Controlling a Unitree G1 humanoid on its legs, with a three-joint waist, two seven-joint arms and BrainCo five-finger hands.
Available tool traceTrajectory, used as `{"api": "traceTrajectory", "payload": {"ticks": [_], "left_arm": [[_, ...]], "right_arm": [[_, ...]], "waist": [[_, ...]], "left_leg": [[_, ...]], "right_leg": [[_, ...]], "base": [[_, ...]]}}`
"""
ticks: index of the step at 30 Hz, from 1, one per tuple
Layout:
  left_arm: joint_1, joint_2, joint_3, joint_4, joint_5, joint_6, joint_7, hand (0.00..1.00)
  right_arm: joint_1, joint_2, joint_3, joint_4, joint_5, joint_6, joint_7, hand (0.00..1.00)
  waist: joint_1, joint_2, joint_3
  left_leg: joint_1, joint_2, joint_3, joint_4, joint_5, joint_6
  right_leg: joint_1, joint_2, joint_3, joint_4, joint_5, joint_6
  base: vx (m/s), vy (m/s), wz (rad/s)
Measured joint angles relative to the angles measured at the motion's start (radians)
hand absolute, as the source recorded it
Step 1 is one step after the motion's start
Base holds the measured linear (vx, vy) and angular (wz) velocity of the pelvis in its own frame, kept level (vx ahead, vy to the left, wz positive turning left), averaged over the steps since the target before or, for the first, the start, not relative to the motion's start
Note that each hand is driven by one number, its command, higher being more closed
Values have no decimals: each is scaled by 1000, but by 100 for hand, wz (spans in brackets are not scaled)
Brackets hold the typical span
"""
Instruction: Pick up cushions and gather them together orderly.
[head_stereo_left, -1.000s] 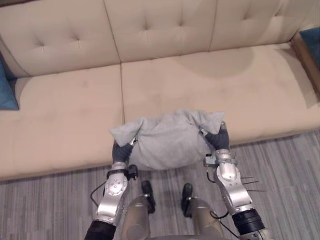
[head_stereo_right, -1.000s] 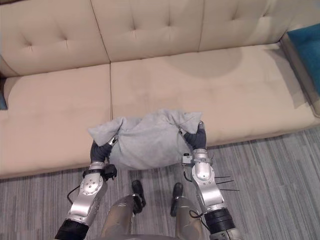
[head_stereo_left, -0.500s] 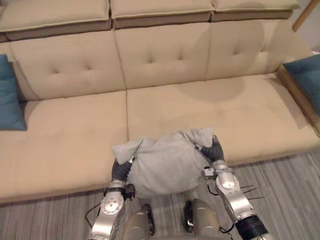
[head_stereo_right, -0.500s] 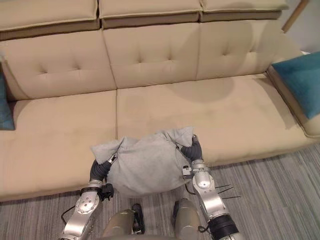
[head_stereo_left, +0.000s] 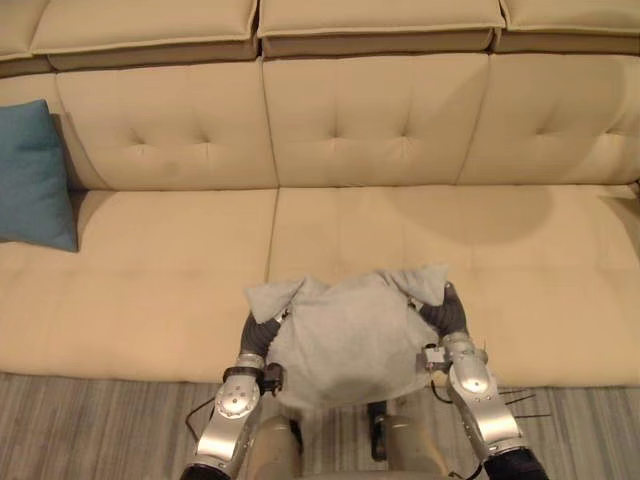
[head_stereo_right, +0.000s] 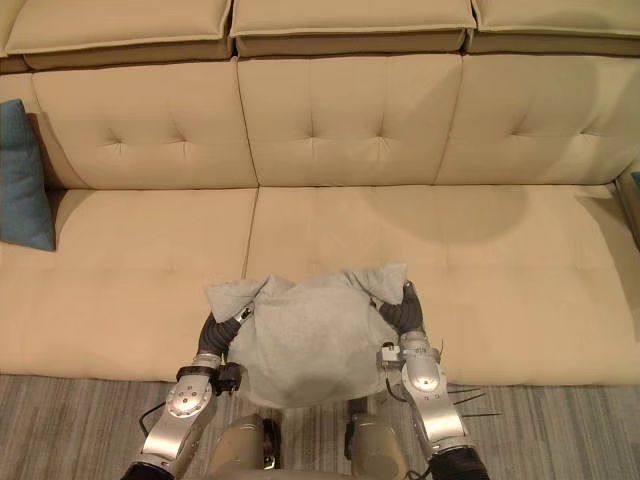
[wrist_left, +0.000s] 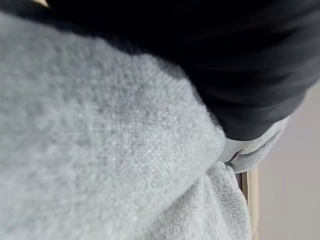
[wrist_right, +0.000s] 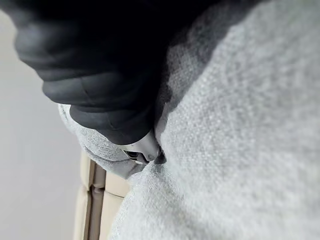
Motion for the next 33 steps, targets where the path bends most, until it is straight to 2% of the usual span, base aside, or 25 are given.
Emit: {"api": "traceTrajectory", "payload": {"ticks": [1, 2, 3, 4, 5, 9, 11, 16, 22, 25, 28, 32, 33], "left_arm": [[0, -2, -2, -1, 2, 0, 1, 100], [-2, -11, -6, -9, 2, 0, 3, 100], [-5, -8, -6, -9, 1, 0, 3, 100], [-23, 5, -14, -14, 2, 1, 3, 100], [-33, 13, -23, -23, 2, 1, 3, 100], [-67, 13, -21, -100, 11, 0, 27, 100], [-166, 19, -4, -101, 28, 0, 61, 100], [-382, 53, 55, -93, 38, -1, 162, 100], [-922, 151, 144, 148, 45, -1, 322, 100], [-1076, 175, 179, 215, 60, -3, 371, 100], [-1199, 182, 199, 314, 72, -6, 396, 100], [-1327, 185, 200, 464, 62, -6, 396, 100], [-1354, 187, 200, 498, 47, -6, 395, 0]], "right_arm": [[0, -1, -3, -5, -14, 0, -10, 100], [0, 3, -7, -17, -20, 0, -14, 100], [0, 9, -9, -17, -20, -1, -14, 100], [2, 24, -22, -30, -20, -1, -15, 100], [2, 32, -36, -47, -19, -1, -16, 100], [-71, 38, -35, -64, -15, -1, -29, 100], [-156, 41, -35, -64, -9, -1, -55, 100], [-420, 35, -28, -12, -9, -5, -113, 100], [-936, 3, -55, 213, -6, -10, -209, 100], [-1092, 7, -79, 281, -8, -11, -248, 100], [-1205, 8, -100, 355, -9, -11, -277, 100], [-1316, -2, -117, 477, -9, -11, -296, 100], [-1346, -6, -116, 510, -9, -10, -301, 0]], "waist": [[0, 3, -2], [1, 16, -10], [1, 11, -11], [-4, -3, -13], [0, -12, -16], [7, -12, -16], [13, -12, -16], [18, -13, -7], [25, -13, 106], [27, -13, 151], [28, -12, 175], [27, -11, 205], [27, -11, 221]], "left_leg": [[8, 0, 11, -92, 28, -14], [20, 7, 13, -198, 106, -32], [23, 4, 11, -205, 105, -33], [25, -15, 8, -243, 111, -27], [26, -35, 15, -257, 114, -23], [45, -65, 55, -304, 134, 3], [49, -71, 74, -338, 153, 8], [27, -80, 89, -377, 192, 10], [-76, -64, 61, -423, 290, 4], [-104, -57, 59, -475, 340, -5], [-142, -54, 55, -513, 383, -4], [-182, -54, 43, -565, 426, -11], [-189, -55, 40, -576, 434, -13]], "right_leg": [[2, 3, -1, -1, 0, 0], [9, 26, 7, -21, 2, 10], [9, 25, 9, -27, 5, 14], [8, 7, 13, -51, 25, 38], [9, -3, 26, -69, 28, 38], [14, -26, 73, -133, 86, 32], [3, -29, 95, -160, 121, 20], [-48, -29, 123, -161, 132, 14], [-159, -1, 111, -162, 194, 36], [-206, 7, 100, -161, 213, 34], [-263, 17, 93, -154, 222, 34], [-327, 22, 84, -139, 223, 35], [-340, 25, 84, -138, 223, 35]], "base": [[85, 158, -20], [69, 137, -19], [99, 230, 1], [56, 159, 17], [61, 188, 15], [-13, 142, -22], [-82, 78, -24], [-103, 22, -14], [-198, -55, 6], [-160, -72, 8], [-100, -48, 4], [-52, -26, 5], [0, 0, 0]]}}
